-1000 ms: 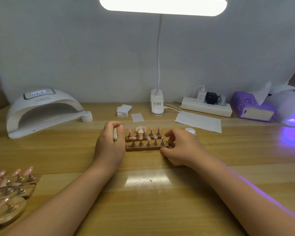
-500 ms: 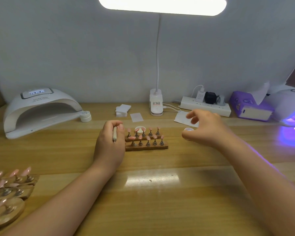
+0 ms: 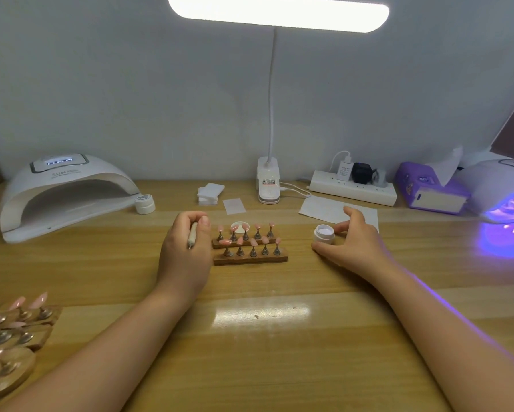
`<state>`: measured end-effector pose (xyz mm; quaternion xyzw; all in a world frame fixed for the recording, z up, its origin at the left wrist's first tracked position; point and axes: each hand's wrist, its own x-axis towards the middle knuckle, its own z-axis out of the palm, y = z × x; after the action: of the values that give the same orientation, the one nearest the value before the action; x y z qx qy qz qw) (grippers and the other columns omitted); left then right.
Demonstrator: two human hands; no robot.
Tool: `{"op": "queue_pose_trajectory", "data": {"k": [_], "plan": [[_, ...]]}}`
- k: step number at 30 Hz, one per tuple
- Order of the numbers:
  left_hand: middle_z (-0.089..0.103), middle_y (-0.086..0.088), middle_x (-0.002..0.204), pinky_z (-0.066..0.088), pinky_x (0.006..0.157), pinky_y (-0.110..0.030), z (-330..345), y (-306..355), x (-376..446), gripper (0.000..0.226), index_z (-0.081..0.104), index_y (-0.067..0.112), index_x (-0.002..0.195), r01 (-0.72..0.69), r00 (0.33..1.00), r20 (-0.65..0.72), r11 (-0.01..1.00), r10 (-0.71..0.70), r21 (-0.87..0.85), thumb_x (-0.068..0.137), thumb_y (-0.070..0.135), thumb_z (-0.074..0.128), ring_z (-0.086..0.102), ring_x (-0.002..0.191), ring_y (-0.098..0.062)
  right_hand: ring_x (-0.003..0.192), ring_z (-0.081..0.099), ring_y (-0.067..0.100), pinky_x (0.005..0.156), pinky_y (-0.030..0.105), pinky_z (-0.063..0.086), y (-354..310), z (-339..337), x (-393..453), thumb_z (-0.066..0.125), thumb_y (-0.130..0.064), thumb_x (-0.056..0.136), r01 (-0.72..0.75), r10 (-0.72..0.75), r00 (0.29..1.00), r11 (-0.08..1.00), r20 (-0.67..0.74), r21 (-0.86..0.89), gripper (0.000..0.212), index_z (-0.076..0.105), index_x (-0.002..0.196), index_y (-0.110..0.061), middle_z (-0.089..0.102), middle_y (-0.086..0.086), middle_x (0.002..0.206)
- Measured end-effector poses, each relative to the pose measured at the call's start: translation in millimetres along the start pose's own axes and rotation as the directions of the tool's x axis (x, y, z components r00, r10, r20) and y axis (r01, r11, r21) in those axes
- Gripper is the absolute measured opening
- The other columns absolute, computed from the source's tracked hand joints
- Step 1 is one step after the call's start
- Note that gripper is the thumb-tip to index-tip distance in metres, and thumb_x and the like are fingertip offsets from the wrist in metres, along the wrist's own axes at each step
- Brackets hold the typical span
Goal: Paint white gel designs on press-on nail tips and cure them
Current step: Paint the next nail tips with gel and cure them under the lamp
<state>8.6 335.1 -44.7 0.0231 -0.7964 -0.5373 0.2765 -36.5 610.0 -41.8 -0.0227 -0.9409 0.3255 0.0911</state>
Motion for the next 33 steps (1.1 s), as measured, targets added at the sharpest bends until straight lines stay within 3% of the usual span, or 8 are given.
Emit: {"op": "queue_pose_trajectory", "data": {"k": [5,9,11,15,18,23,26,33], "plan": [[0.061,0.01,0.089,0.053,0.071,-0.044,0.2,-1.8,0.6,0.013,0.057,0.033,0.097,-0.012,1.0,-0.001,0.999,0.012,-0.031,0.099,0.026,0.045,0.06,0.086,-0.016,0.111,0.054,0.015,0.095,0.038,0.046,3.3,5.1,0.5,0.079,-0.046,0.071,0.073,-0.069,0.996,0.995,-0.062,0.061,0.094,0.027,0.146,-0.025,0.062,-0.015,0.103],[0.062,0.014,0.084,0.043,0.066,-0.018,-3.0,6.6,-2.6,0.018,0.06,0.037,0.094,-0.116,0.993,0.002,0.991,0.117,-0.059,0.096,0.022,0.049,0.058,0.079,0.001,0.096,0.057,0.008,0.081,0.028,0.047,-0.6,4.3,-2.0,0.082,-0.038,0.071,0.132,-0.106,0.982,0.977,-0.157,0.168,0.081,0.038,0.138,-0.027,0.059,-0.015,0.097],[0.064,0.011,0.076,0.042,0.058,-0.01,-5.5,17.3,-6.8,0.019,0.065,0.033,0.093,-0.176,0.983,0.02,0.974,0.18,-0.142,0.091,0.022,0.049,0.059,0.07,0.001,0.093,0.058,0.007,0.079,0.025,0.048,-9.3,5.3,-6.8,0.082,-0.03,0.072,0.219,-0.17,0.955,0.957,-0.243,0.192,0.072,0.043,0.133,-0.025,0.057,-0.016,0.096],[0.064,0.006,0.065,0.046,0.051,-0.02,-7.6,49.2,-17.2,0.023,0.07,0.018,0.092,-0.233,0.947,0.13,0.908,0.293,-0.349,0.087,0.01,0.049,0.059,0.059,-0.007,0.092,0.058,0.003,0.082,0.016,0.05,-39.1,11.5,-23.1,0.084,-0.018,0.071,0.415,-0.341,0.889,0.882,-0.304,0.224,0.068,0.045,0.127,-0.023,0.059,-0.01,0.098],[0.062,0.003,0.06,0.047,0.046,-0.026,-10.2,75.5,-18.7,0.016,0.065,0.014,0.09,-0.255,0.916,0.19,0.878,0.354,-0.405,0.084,0.008,0.052,0.058,0.052,-0.011,0.091,0.059,0.005,0.081,0.012,0.048,-60.9,13.1,-35.6,0.084,-0.014,0.069,0.53,-0.455,0.837,0.813,-0.304,0.241,0.071,0.045,0.128,-0.017,0.061,-0.005,0.099],[0.066,-0.002,0.064,0.05,0.041,-0.03,-23.8,96.8,-9.1,0.003,0.066,0.017,0.085,-0.232,0.94,0.157,0.904,0.304,-0.359,0.086,0.015,0.063,0.062,0.051,-0.02,0.093,0.063,0.005,0.084,0.015,0.051,-85.8,10.0,-55.1,0.086,-0.016,0.067,0.609,-0.545,0.79,0.748,-0.279,0.264,0.074,0.048,0.13,-0.017,0.068,-0.003,0.102],[0.063,-0.001,0.06,0.047,0.042,-0.026,-30.1,99.5,-2.8,0.01,0.067,0.015,0.085,-0.199,0.959,0.127,0.922,0.253,-0.333,0.093,0.017,0.062,0.059,0.051,-0.018,0.093,0.064,0.005,0.084,0.017,0.052,-93.6,7.2,-61.4,0.087,-0.018,0.066,0.611,-0.55,0.79,0.742,-0.271,0.277,0.077,0.047,0.132,-0.018,0.069,-0.004,0.104],[0.051,0.006,0.058,0.045,0.053,-0.027,-32.0,99.5,1.6,0.027,0.056,0.021,0.085,-0.277,0.952,0.124,0.96,0.278,-0.023,0.096,0.043,0.047,0.05,0.05,-0.007,0.092,0.064,0.002,0.082,0.012,0.049,-99.4,4.9,-65.7,0.087,-0.02,0.065,0.598,-0.532,0.8,0.748,-0.277,0.287,0.078,0.046,0.131,-0.018,0.07,-0.005,0.104]]}}
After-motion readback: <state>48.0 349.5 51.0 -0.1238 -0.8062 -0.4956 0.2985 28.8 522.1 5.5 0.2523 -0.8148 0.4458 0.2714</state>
